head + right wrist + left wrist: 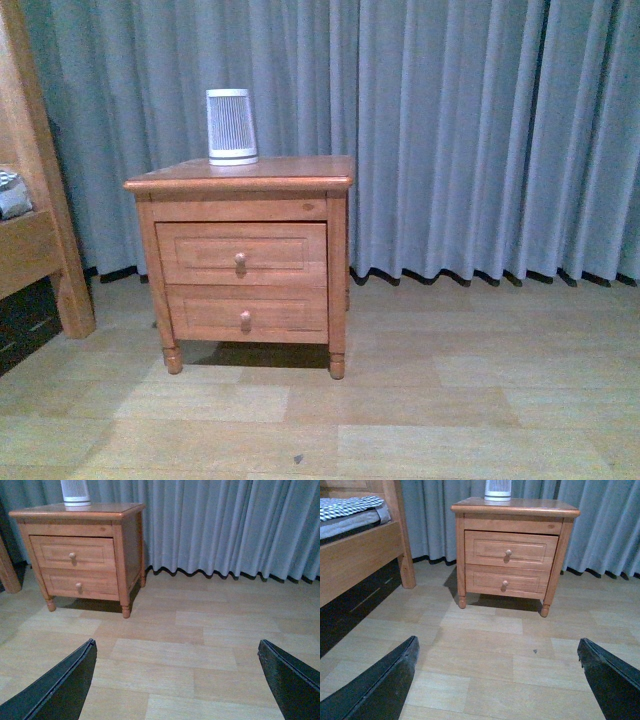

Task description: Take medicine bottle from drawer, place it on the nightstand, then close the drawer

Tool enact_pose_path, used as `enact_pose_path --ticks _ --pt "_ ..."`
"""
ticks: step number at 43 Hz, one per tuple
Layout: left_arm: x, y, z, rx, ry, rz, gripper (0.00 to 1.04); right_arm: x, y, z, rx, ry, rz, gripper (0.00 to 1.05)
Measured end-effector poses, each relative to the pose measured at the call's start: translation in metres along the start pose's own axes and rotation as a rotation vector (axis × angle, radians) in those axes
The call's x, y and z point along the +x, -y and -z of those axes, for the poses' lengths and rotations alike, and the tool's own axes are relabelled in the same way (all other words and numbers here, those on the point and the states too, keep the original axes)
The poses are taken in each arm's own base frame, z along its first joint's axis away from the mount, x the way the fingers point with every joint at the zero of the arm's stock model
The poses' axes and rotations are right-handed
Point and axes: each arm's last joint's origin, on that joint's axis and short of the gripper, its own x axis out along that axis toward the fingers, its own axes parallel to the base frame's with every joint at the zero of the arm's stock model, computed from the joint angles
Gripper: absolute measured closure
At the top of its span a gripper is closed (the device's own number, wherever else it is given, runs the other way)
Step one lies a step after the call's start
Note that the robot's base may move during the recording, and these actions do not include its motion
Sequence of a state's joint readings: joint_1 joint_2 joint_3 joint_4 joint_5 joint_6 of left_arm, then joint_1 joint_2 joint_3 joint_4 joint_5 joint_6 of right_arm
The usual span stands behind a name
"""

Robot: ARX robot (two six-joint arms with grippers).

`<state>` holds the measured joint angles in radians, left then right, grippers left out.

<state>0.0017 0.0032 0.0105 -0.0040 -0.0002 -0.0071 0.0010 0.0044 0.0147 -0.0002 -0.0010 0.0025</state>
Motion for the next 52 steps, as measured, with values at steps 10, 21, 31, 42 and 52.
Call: enact_pose_path --ticks 10,21,31,42,52 --pt "0.0 0.0 0.0 0.0 0.0 0.0 0.07 0.0 0.0 0.0 0.0 0.0 0.0 0.07" --pt "0.0 0.0 0.0 0.0 0.0 0.0 0.07 0.0 0.0 0.0 0.0 0.0 0.0 0.07" --pt "0.0 0.0 0.0 0.0 0.0 0.0 0.07 0.0 0.0 0.0 0.0 0.0 0.0 0.07" --pt "0.0 0.0 0.0 0.0 0.0 0.0 0.07 0.0 0.0 0.0 0.0 0.0 0.0 0.07" --pt "0.0 0.0 0.0 0.0 0.0 0.0 0.07 0.0 0.0 0.0 0.0 0.0 0.0 0.07"
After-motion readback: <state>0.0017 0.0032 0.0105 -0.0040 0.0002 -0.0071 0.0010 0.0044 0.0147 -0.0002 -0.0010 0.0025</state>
